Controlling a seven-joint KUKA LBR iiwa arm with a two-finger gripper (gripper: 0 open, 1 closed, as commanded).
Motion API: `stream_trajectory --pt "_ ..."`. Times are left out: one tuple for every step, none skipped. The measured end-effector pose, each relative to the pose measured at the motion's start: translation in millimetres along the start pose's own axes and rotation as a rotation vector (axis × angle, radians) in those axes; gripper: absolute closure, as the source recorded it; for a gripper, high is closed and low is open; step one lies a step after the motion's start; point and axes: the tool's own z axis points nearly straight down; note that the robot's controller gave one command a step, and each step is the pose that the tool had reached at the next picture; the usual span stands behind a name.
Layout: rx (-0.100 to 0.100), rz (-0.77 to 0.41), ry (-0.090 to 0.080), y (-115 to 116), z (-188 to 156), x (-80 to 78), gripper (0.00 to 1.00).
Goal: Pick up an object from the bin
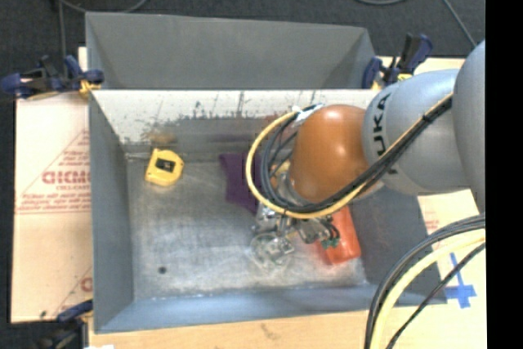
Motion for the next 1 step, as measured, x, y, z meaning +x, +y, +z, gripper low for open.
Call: stream_trajectory --pt "0.000 0.001 0.000 0.0 0.0 -0.2 1.00"
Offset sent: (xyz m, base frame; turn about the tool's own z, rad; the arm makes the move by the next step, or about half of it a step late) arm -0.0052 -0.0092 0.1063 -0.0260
